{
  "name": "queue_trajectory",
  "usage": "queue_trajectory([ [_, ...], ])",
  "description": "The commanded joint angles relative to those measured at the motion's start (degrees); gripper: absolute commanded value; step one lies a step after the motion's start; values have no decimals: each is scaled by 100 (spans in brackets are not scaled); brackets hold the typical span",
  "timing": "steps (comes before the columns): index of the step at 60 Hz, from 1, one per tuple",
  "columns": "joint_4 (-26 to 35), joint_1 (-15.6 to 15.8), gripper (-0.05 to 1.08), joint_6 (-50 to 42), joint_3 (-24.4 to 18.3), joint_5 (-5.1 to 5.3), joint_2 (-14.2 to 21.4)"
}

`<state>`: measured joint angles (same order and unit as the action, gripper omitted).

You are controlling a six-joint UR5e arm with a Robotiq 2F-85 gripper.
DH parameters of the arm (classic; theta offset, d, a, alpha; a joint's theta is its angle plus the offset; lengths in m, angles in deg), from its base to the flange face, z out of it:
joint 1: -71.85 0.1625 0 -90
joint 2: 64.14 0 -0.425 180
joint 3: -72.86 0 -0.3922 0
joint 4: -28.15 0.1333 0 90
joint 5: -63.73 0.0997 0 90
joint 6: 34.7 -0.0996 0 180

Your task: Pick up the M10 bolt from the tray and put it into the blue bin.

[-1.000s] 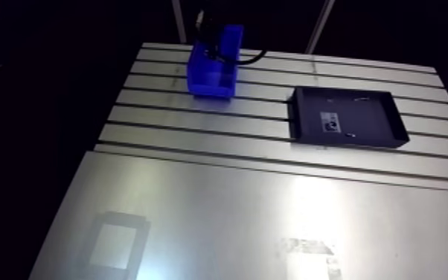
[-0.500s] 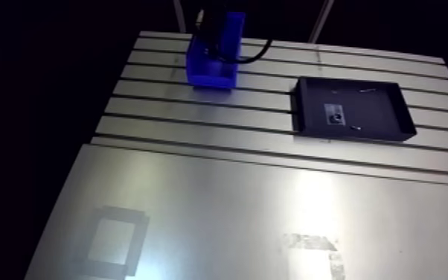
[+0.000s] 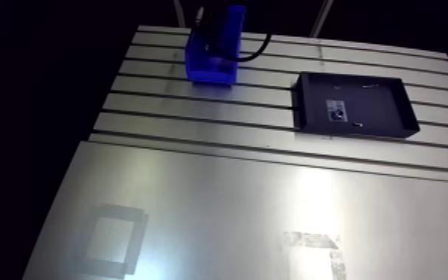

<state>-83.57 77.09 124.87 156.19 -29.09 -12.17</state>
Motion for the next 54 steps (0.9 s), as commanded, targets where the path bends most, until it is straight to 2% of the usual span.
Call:
queue_trajectory([
  [1,21,-13,14,-251,-23,50,61],
  [2,37,-14,5,-291,-31,49,77],
  [6,95,-14,1,-297,-33,49,143],
  [26,677,-23,1,-245,-261,41,640],
  [43,1902,-65,1,-337,-944,57,1006],
  [47,2077,-90,1,-569,-1044,65,1107],
  [54,2122,-149,1,-1526,-1187,58,1279],
])
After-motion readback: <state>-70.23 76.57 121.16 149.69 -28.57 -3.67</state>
